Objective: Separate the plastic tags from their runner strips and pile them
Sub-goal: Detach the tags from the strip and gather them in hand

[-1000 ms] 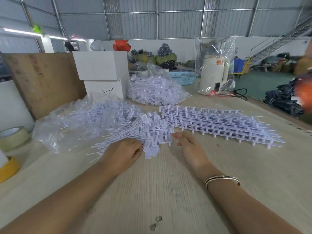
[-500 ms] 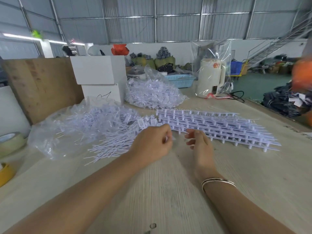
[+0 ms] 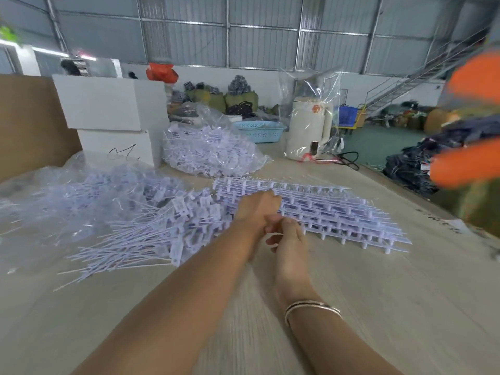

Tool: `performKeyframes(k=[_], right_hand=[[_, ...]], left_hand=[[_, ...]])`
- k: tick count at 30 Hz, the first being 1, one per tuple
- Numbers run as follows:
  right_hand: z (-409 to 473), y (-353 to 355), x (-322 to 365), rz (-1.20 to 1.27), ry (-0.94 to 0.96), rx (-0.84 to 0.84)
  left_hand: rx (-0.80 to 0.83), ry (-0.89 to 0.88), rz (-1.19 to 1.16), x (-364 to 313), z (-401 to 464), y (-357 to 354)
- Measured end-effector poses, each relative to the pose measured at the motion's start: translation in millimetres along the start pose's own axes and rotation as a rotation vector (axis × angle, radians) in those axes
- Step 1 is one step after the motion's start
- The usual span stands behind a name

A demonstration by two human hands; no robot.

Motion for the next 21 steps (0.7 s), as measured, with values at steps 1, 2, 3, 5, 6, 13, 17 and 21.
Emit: performKeyframes(k=[1,2,3,5,6,13,17,21], right_hand=[[0.0,-0.9,-0.5,-0.007,0.004,0.008],[-0.2,-1.1,-0.6,-0.012,0.010,0.009],[-0.4,-1.4,-1.1,-0.011,0.011,0.004],[-1.0,-1.2,-2.2,-0.007,0.001,-0.004],[-1.5,-0.6,-2.1,-0.009,-0.001,-0.005],[-4.7,-4.0,0.5,-0.066,-0.013,0.033],[-5.5,-6.1,1.7,-0.100,-0.013,0.045],[-1.9,-5.3,-0.2,-0.065,-0.022,0.039]], left_hand=[[-0.010,-0.020,0.015,-0.9,0.9,0.7],[-0.027,-0.043,0.021,-1.4,0.9,3.6],[-0.049,-0.067,0.017,-1.3,-0.3,8.2],[-0.102,-0.114,0.004,0.7,-5.4,20.2],[-0.141,-0.131,-0.001,2.2,-10.2,26.5],[-0.247,-0.081,-0.112,21.6,-39.7,45.8],[0.012,-0.092,-0.105,12.7,-47.0,20.3],[-0.135,-0.055,-0.105,12.8,-40.6,33.0]])
Point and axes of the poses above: each hand's wrist, its own z-axis towards the middle knuckle, its own y-axis out of the back of the hand, x = y × z, the point moved 7 cm from there along z, towards the middle knuckle, and after that the axes turned 9 degrees about -z, right-handed, at the moved point
